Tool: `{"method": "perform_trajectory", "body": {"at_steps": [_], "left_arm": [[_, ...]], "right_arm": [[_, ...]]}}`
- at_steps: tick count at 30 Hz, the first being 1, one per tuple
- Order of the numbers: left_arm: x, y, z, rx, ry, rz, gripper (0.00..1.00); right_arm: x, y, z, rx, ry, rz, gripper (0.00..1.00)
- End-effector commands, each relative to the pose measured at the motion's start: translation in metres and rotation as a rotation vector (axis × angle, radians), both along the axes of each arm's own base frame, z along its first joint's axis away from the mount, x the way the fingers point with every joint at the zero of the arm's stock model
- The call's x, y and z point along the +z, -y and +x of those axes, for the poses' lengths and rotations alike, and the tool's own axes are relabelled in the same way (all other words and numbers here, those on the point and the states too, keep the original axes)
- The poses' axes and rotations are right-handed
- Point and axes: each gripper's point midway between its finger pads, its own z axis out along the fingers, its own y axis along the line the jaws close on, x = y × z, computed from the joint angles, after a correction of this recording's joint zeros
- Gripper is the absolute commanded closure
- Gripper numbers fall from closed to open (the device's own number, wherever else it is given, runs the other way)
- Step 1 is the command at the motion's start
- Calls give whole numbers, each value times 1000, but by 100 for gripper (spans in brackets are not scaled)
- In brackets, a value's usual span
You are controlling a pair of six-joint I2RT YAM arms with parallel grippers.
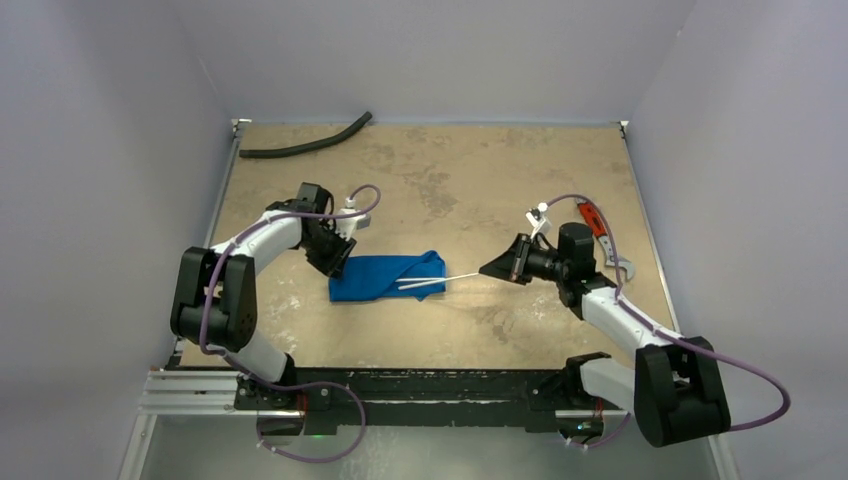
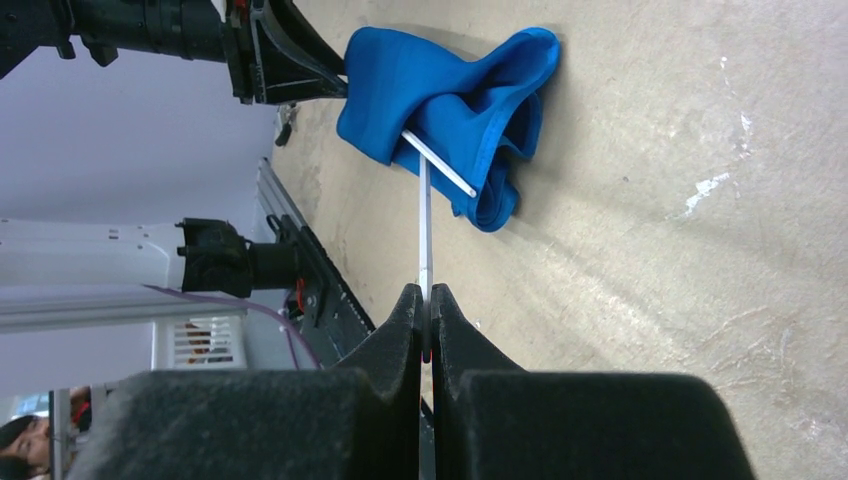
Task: Fold the napkin into a case and place the utensils inside
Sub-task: Insert the utensils into the folded napkin.
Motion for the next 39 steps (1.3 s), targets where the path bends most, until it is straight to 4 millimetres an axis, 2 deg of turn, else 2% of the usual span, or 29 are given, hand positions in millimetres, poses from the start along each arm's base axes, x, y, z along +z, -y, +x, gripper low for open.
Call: {"method": "perform_trajectory", "body": {"at_steps": [1, 7, 16, 27, 39], "left_arm": [[-8, -2, 4, -12, 2, 16, 74], [-18, -4, 2, -26, -29, 31, 79], [-21, -3, 5, -37, -51, 33, 83], [-22, -2, 4, -51, -74, 29, 87], [-24, -2, 0, -62, -91, 26, 93]], "right_arm": [[11, 0, 7, -59, 75, 60, 100], [8, 2, 4, -115, 84, 113, 100], [5, 1, 3, -169, 101, 159, 100], [0, -41, -6, -103, 87, 234, 100], [-8, -68, 11, -133, 107, 265, 100]]}}
